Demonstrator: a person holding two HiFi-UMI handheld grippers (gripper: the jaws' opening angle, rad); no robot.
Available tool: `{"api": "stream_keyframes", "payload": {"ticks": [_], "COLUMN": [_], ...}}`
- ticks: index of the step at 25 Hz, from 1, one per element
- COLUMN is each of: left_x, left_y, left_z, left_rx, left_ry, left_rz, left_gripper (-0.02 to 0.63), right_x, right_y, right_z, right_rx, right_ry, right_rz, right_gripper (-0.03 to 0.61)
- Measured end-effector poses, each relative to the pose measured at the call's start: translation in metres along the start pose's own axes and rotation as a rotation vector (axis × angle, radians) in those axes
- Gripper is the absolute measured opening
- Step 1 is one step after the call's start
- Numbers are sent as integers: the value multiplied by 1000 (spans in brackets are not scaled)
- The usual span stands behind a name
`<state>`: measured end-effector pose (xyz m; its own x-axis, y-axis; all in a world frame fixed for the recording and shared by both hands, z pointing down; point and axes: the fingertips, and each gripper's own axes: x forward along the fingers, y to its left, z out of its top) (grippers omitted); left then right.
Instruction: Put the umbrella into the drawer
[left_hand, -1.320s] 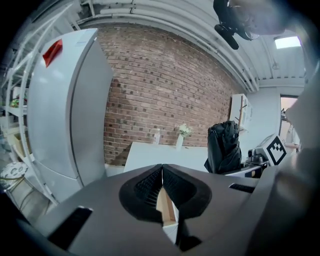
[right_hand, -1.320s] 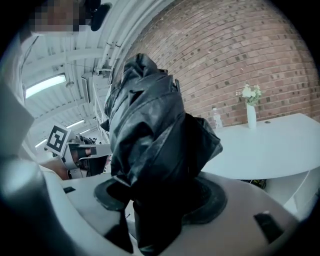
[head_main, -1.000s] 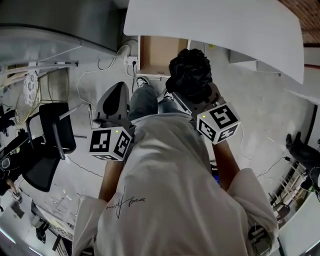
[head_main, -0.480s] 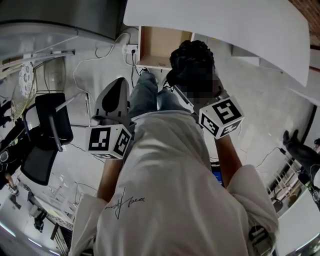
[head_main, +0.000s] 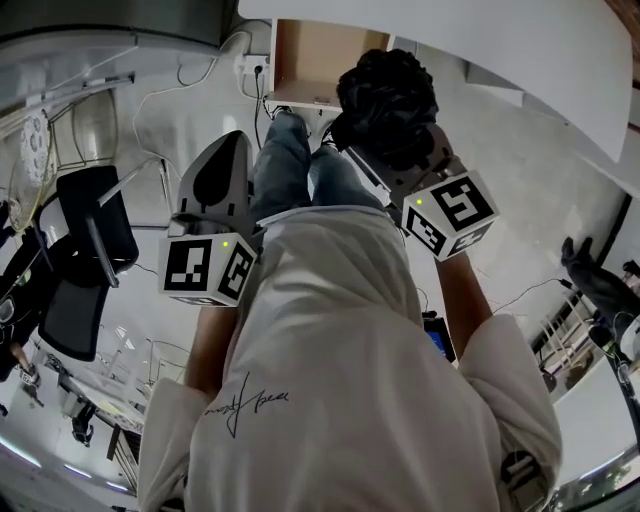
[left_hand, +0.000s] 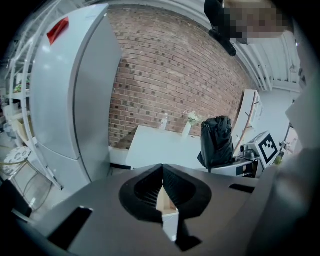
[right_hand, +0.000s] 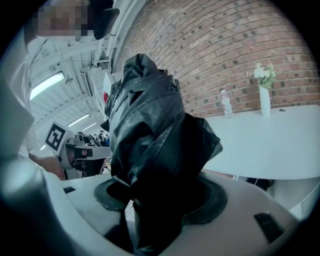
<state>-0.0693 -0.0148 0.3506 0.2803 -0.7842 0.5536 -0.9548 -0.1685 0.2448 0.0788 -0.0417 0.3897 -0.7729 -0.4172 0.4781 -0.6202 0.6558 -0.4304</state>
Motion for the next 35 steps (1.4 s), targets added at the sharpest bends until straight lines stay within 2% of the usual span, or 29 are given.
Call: {"api": "stream_keyframes", "payload": {"ticks": [4,9,13,17,22,27,32,35], "left_x": [4,14,15,16,18,34,39,40], "left_y": [-2,25,20,16,-1,17,3,12], "left_z": [-5,-7,-13,-15,-13,-19,-24,-25], "left_rx": [-5,-35,-56,-43,-9,-14,0,-2], "left_ry": [24,40,78,107,139,164,187,196], "left_rz": [-16,8,-11,-25,-91,-86,-70,-71], "left_gripper": [18,18,18,18,18,18,18,18], "right_x": [1,22,22,26,26,57,48,60], "right_y": [-5,-15,-22,-24,-23,-27,-39,-41], "right_z": [-8,-10,-12,-14,-21,-30,-37,-42], "right_rx": [10,17,12,16,7,9,6,8], "right_ry": [20,31,43,49,76,112,133,150], "right_rz": [-6,-19,-28,-33,-32,-29,-38,-48], "right_gripper": [288,288,288,288,288,288,288,288]}}
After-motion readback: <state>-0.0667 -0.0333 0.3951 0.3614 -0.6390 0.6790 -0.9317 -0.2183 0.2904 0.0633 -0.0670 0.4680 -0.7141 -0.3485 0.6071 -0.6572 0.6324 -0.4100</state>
